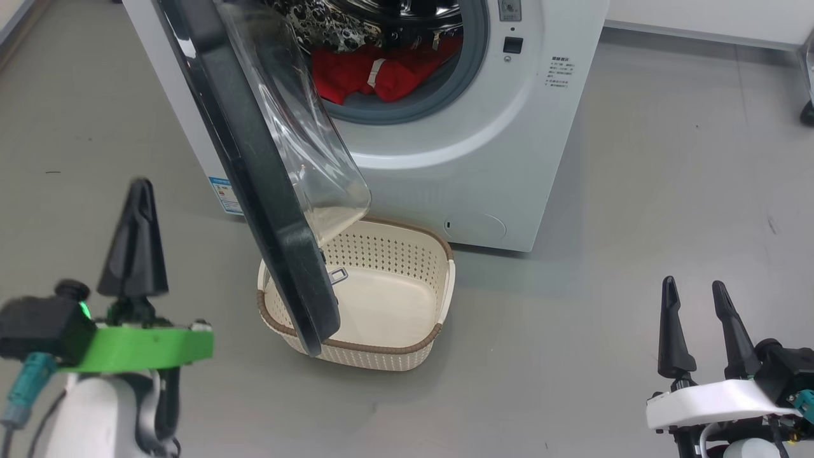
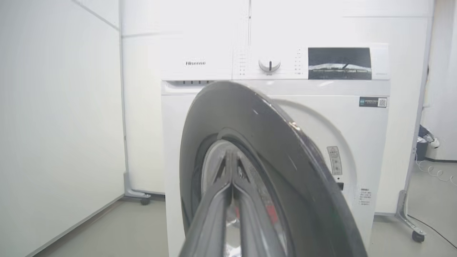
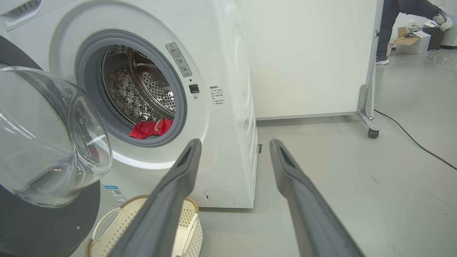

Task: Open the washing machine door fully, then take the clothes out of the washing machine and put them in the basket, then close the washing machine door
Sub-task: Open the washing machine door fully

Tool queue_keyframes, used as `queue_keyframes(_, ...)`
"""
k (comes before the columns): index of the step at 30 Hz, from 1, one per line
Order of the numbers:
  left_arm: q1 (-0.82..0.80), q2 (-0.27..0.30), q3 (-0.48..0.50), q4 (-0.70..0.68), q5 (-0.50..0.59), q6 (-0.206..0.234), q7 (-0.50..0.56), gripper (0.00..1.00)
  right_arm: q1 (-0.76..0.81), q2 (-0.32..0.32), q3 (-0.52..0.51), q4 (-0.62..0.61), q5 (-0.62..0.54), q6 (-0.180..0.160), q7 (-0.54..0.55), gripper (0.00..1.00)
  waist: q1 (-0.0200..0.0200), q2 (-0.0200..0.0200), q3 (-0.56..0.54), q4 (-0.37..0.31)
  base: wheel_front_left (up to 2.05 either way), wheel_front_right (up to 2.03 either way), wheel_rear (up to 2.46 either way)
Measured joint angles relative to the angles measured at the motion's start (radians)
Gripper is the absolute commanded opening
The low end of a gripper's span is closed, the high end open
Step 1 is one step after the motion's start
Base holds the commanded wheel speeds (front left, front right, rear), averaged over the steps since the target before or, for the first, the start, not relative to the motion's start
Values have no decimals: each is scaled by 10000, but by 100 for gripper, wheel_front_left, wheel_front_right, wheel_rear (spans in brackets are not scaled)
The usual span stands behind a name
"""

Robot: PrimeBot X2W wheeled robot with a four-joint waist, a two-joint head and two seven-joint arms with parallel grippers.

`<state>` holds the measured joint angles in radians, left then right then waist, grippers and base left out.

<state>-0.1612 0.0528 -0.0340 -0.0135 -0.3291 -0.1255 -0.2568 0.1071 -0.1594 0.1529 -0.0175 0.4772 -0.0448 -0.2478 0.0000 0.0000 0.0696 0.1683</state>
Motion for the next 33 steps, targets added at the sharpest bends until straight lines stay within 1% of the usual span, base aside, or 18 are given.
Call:
queue_keyframes(3, -484, 59, 226, -439, 63, 0, -2, 0, -2, 52, -35, 46, -38, 31, 0, 100, 0, 0, -34, -3, 0, 0, 0)
queue_keyframes(6, -976, 257, 309, -742, 128, 0, -8, 0, -3, 79, -54, 121, -59, 102, 0, 100, 0, 0, -80, -9, 0, 0, 0)
queue_keyframes(13, -1445, 583, -148, -874, 153, 0, -10, 0, -8, 201, -67, 205, -130, 251, 0, 100, 0, 0, -170, -94, 0, 0, 0)
queue_keyframes(21, -1667, 698, -1586, -865, 155, 0, 6, 0, -10, 316, -111, 297, -222, 337, 0, 100, 0, 0, -207, -226, 0, 0, 0)
queue_keyframes(25, -1667, 723, -2412, -828, 151, 0, 184, 0, -10, 353, -138, 322, -238, 351, 0, 100, 0, 0, -216, -289, 0, 0, 0)
queue_keyframes(28, -1664, 725, -2911, -709, 136, 0, 318, 0, -10, 403, -136, 353, -313, 431, 0, 100, 0, 0, -219, -331, 0, 0, 0)
queue_keyframes(33, -1609, 706, -3323, -487, 134, 0, 562, 0, -10, 479, -119, 407, -326, 454, 0, 100, 0, 0, -214, -397, 0, 0, 0)
